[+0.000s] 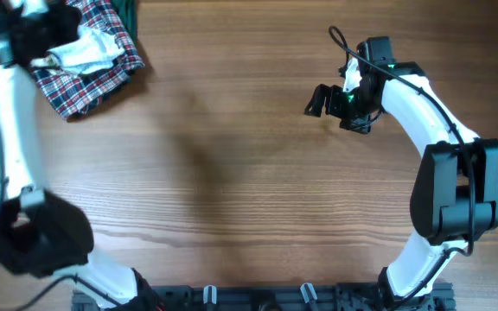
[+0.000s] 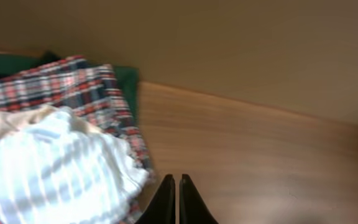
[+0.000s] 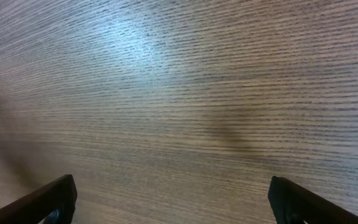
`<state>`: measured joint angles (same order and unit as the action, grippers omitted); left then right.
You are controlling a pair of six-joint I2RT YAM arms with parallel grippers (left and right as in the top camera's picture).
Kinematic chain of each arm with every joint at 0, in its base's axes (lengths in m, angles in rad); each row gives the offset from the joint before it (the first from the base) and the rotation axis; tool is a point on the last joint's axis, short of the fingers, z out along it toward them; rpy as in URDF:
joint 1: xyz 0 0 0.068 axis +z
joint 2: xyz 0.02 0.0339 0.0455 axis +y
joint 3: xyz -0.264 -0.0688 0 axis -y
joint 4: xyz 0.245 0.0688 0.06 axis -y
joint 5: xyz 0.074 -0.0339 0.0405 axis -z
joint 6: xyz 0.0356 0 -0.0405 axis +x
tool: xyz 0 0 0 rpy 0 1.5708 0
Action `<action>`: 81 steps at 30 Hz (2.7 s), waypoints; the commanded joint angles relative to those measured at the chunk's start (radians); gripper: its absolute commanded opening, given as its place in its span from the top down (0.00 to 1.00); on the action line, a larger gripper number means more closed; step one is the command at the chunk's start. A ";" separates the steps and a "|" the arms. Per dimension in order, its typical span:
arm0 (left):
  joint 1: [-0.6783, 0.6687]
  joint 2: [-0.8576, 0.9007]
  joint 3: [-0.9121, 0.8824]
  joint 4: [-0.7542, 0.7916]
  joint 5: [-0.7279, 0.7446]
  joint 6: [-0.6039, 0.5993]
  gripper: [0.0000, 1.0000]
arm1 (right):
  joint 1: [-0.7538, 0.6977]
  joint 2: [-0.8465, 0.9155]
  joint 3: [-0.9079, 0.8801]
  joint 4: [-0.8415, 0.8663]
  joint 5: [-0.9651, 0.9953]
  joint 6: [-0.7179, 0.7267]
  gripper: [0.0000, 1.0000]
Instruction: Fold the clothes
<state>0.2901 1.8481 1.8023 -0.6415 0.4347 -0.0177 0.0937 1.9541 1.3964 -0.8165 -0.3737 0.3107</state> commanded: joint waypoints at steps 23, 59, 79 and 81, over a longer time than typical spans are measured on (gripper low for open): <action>-0.003 0.370 -0.001 0.187 -0.472 -0.021 0.93 | 0.006 0.006 -0.009 0.007 -0.018 -0.076 0.00; -0.034 0.171 -0.001 0.097 -0.371 -0.104 0.67 | 0.006 0.006 -0.009 -0.011 -0.019 -0.076 0.00; -0.068 0.375 -0.010 0.087 -0.365 -0.116 0.78 | 0.006 0.006 -0.009 -0.011 -0.018 -0.101 0.00; -0.068 0.328 -0.010 0.100 -0.365 -0.093 0.78 | 0.006 0.006 -0.009 -0.011 -0.019 -0.101 0.00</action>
<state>0.2150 2.2284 1.8046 -0.5552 0.0956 -0.1188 0.0937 1.9541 1.3964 -0.8272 -0.3737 0.2291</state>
